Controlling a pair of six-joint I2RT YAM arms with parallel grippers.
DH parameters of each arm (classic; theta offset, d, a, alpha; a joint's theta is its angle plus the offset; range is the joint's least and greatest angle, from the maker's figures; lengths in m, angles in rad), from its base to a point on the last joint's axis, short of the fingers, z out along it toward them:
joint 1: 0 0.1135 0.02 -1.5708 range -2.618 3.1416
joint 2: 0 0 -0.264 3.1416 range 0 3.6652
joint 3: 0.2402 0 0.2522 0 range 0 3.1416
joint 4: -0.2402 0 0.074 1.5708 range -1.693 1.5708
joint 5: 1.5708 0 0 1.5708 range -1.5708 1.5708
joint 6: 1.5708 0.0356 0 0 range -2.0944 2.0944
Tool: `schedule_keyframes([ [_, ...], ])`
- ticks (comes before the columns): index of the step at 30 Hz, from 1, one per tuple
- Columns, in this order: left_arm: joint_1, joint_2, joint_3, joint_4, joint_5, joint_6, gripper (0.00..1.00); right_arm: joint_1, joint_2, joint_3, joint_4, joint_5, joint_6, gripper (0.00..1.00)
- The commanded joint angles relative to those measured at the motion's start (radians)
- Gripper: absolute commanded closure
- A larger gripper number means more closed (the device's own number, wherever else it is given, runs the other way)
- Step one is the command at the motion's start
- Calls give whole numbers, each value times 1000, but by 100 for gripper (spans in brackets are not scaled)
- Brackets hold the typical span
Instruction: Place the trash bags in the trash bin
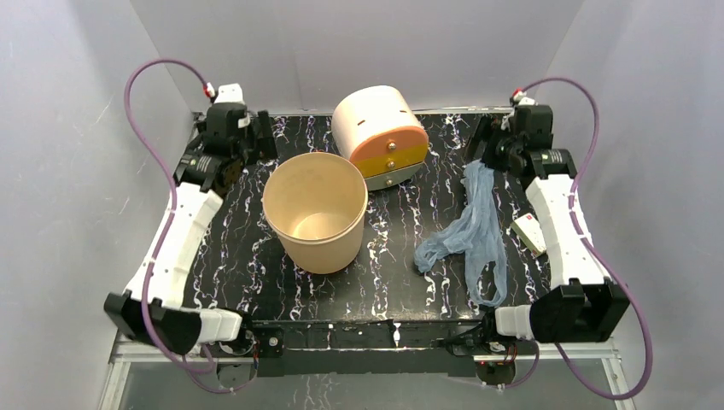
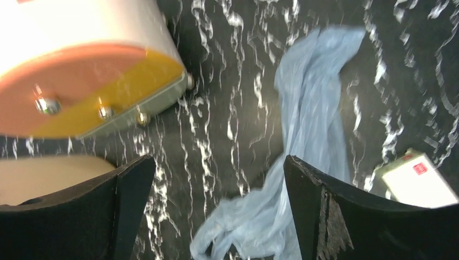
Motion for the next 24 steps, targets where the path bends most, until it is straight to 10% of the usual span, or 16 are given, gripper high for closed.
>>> schedule_keyframes([
  [1,20,-179,-139,24,-69,-15,4,2,-137,-149,1,-126,12,1],
  [13,53,-575,-384,-132,-70,-79,2,46,-397,-541,-40,-505,-19,1],
  [24,62,-756,-474,-291,-68,-269,2,444,-386,-718,261,-484,191,3],
])
